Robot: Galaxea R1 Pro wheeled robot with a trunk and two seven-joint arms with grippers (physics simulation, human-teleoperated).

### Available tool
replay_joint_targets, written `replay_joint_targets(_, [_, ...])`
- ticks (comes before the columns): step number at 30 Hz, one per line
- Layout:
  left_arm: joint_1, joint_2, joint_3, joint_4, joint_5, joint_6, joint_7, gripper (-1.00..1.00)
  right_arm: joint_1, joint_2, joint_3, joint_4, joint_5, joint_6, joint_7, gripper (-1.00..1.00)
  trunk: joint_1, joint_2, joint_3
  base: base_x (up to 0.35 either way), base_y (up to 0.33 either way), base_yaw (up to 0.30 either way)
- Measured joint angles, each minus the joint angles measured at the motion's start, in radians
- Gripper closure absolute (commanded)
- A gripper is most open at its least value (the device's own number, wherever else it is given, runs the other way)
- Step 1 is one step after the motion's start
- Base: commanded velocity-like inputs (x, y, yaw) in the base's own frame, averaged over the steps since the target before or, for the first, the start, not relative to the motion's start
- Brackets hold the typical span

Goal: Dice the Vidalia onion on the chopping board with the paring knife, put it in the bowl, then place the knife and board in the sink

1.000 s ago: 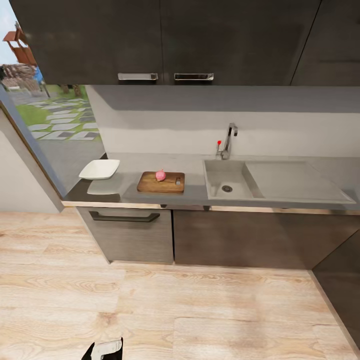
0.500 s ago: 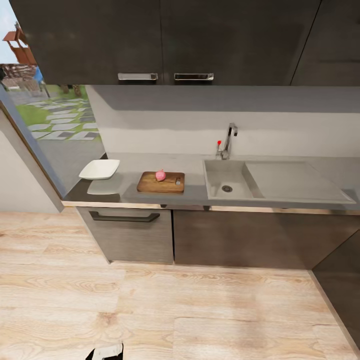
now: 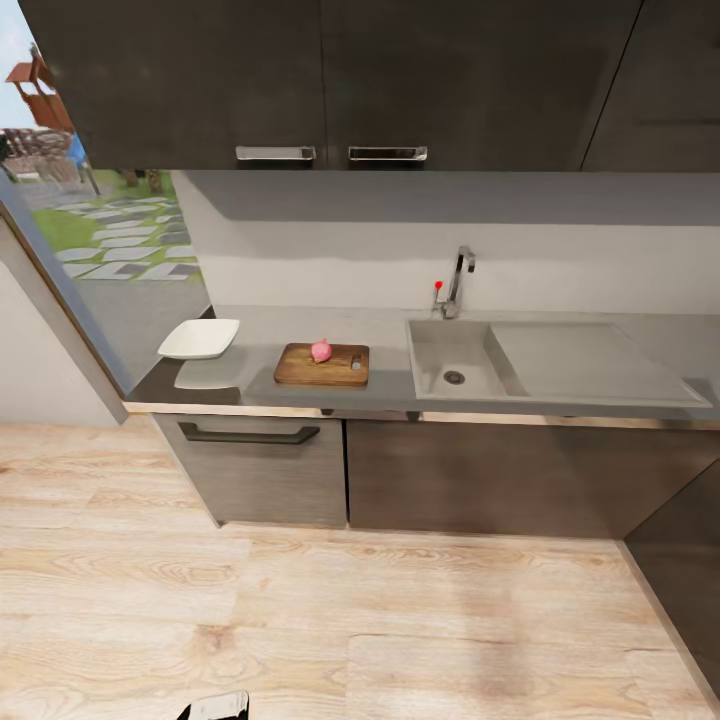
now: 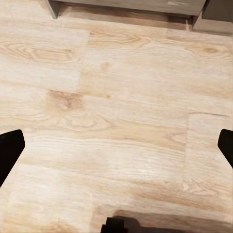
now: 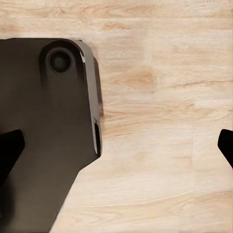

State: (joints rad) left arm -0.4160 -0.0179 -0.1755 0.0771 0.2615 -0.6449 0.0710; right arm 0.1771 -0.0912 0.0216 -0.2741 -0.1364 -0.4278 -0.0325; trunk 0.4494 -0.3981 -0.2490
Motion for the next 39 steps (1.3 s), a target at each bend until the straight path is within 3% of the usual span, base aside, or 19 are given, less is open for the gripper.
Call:
replay_joint_targets(12, [0.000, 0.003, 0.001, 0.000, 0.000, 0.002, 0.000, -1.00, 0.000, 0.019, 0.001, 0.004, -0.001, -0.001, 0.001, -1.00, 0.000, 0.000, 0.000, 0.000, 0.000, 0.000])
replay_joint_targets(39, [-0.001, 0.000, 0.000, 0.000, -0.001, 0.002, -0.001, -1.00, 0.000, 0.021, 0.000, 0.004, 0.000, -0.001, 0.001, -1.00, 0.000, 0.000, 0.000, 0.000, 0.000, 0.000])
